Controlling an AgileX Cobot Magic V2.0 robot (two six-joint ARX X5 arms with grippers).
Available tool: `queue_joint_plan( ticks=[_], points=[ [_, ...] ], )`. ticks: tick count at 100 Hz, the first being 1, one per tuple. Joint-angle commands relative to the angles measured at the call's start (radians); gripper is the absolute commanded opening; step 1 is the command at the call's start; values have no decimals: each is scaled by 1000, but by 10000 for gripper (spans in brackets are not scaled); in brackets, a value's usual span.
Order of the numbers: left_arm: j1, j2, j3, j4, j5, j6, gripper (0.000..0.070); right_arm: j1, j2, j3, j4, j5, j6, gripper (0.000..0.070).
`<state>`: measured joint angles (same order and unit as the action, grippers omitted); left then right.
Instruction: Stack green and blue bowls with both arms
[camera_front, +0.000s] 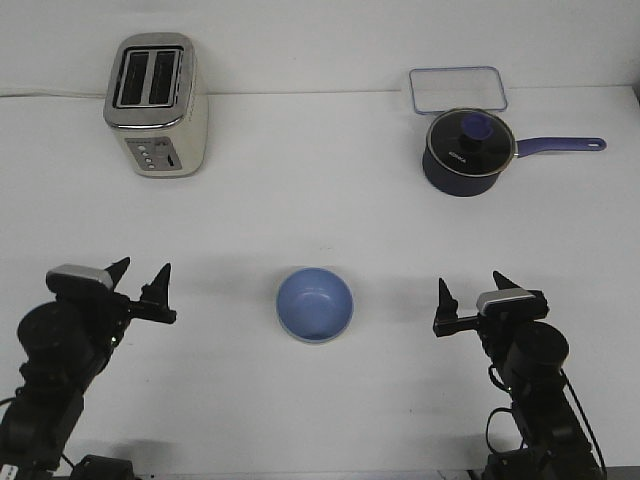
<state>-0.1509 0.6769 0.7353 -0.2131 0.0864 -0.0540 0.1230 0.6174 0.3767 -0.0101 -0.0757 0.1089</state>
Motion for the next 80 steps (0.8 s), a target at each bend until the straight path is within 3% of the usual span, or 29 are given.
queue_joint_plan(
  ticks=[1,22,55,62,65,70,80],
  points=[
    [0,-59,-97,73,-6,-35,465,2,5,6,11,2,-1,700],
    [0,-192,-222,101,-68,-58,466,2,5,6,11,1,-1,700],
    [0,-215,-222,103,-68,-57,461,2,5,6,11,2,-1,691],
    [0,-215,-222,103,-68,-57,439,2,5,6,11,2,-1,592],
    [0,-215,-222,103,-68,-57,397,2,5,6,11,2,-1,527],
    [0,-215,-222,103,-68,-57,293,2,5,6,11,2,-1,400],
    [0,-215,-222,103,-68,-57,3,2,5,6,11,2,-1,137]
  ],
)
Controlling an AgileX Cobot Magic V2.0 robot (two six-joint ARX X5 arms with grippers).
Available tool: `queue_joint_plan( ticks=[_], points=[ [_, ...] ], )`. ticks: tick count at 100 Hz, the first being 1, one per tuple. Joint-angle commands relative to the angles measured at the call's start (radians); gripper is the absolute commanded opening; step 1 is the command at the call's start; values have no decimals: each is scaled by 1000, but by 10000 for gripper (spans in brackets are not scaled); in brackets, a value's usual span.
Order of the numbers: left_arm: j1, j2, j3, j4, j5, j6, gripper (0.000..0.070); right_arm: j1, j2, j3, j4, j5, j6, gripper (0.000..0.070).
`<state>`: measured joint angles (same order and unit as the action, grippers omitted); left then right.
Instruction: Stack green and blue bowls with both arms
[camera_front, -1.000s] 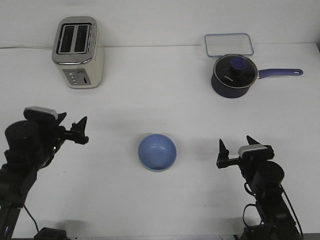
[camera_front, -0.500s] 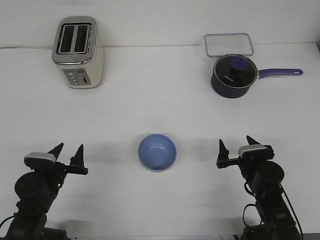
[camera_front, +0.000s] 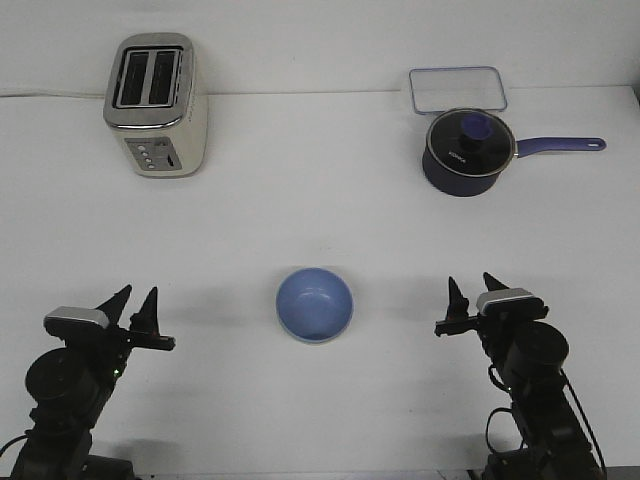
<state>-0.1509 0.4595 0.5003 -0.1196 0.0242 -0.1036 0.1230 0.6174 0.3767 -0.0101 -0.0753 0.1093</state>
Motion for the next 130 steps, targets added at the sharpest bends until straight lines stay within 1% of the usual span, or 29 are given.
queue_joint_plan(
  ticks=[1,6,7,109,113,118,130],
  points=[
    [0,3,13,10,-6,-7,0,2,5,6,11,1,-1,112],
    [0,3,13,10,-6,-7,8,2,5,6,11,1,-1,7],
    [0,3,13,9,-5,-7,8,2,5,6,11,1,-1,0],
    [0,-1,13,10,-6,-7,12,2,5,6,11,1,-1,0],
    [0,-8,13,11,-6,-2,12,2,5,6,11,1,-1,0],
    [2,-13,12,18,-6,34,12,2,5,6,11,1,-1,0],
    [17,-57,-10,26,-6,36,12,2,5,6,11,1,-1,0]
  ],
)
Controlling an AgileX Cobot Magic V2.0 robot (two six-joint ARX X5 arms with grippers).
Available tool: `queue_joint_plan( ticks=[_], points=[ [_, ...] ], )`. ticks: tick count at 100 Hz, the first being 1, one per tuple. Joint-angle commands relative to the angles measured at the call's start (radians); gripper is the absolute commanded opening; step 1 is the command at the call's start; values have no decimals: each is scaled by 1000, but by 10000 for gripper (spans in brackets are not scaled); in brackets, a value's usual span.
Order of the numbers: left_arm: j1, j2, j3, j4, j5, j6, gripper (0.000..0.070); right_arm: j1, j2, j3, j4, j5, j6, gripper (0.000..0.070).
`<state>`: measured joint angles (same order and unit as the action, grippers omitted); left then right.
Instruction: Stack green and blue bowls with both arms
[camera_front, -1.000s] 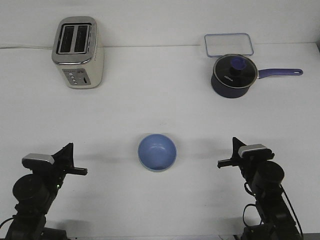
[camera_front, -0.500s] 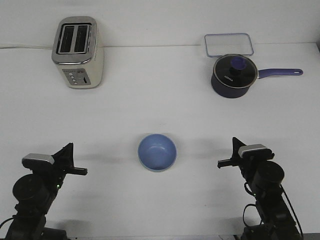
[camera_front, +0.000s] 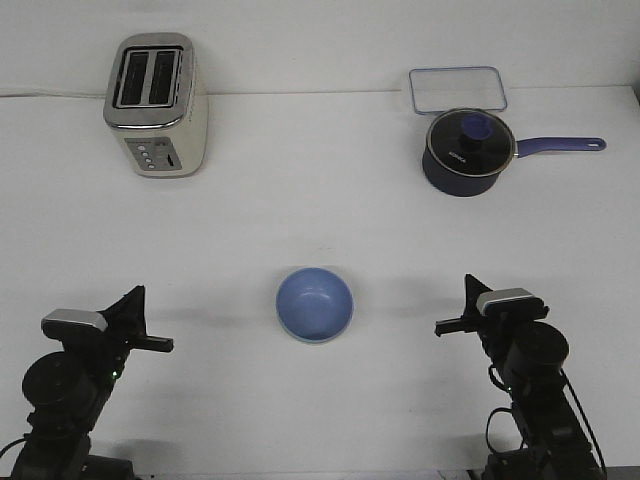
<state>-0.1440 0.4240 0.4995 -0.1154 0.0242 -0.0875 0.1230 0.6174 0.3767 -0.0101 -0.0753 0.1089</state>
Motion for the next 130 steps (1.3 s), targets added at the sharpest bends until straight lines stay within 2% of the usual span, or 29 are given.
queue_joint_plan(
  ticks=[1,21,43,59,84,130],
  points=[
    [13,-27,-13,25,-6,20,12,2,5,6,11,1,-1,0],
    [70,-208,-181,172,-6,20,12,2,5,6,11,1,-1,0],
    [114,-427,-358,177,-6,19,12,2,5,6,11,1,-1,0],
    [119,-421,-404,195,-5,19,12,2,5,6,16,2,-1,0],
    [119,-421,-486,325,-2,15,12,2,5,6,18,1,-1,0],
    [118,-421,-486,326,5,16,12,2,5,6,18,1,-1,0]
  ],
)
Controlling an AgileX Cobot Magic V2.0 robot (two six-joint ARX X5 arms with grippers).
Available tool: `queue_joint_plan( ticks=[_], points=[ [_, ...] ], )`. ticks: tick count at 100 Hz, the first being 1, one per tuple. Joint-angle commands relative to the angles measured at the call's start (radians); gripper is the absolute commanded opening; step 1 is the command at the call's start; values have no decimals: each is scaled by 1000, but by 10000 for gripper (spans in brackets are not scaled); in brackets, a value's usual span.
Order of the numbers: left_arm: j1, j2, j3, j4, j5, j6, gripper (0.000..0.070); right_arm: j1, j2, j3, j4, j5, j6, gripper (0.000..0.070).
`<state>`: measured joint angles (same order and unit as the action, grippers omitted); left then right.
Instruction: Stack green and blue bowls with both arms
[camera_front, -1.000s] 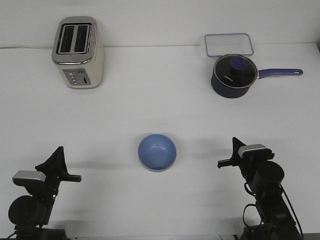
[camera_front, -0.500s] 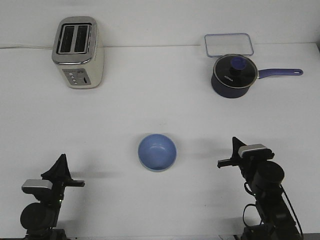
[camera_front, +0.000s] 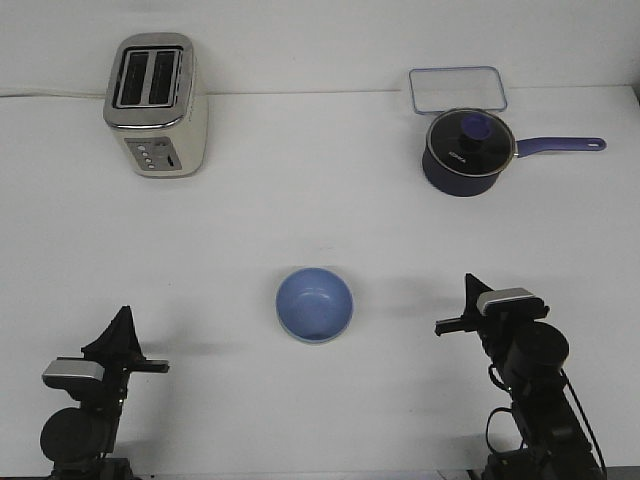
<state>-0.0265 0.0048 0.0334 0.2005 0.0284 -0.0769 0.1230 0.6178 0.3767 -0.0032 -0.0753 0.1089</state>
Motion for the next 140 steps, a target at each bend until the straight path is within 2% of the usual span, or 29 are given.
queue_joint_plan(
  ticks=[1,43,56,71,112,129,140],
  points=[
    [1,-2,-19,10,1,5,12,2,5,6,11,1,-1,0],
    [1,-2,-19,10,1,5,12,2,3,4,11,1,-1,0],
    [1,-2,-19,10,1,5,12,0,-57,3,11,103,-12,0],
    [1,-2,-19,10,1,5,12,0,-183,-14,11,156,-31,0],
    [1,-2,-19,10,1,5,12,-42,-515,-226,37,151,-26,0],
    [1,-2,-19,10,1,5,12,-53,-619,-317,42,150,-25,0],
    [1,-2,-19,10,1,5,12,-52,-617,-365,97,132,-18,0]
  ],
)
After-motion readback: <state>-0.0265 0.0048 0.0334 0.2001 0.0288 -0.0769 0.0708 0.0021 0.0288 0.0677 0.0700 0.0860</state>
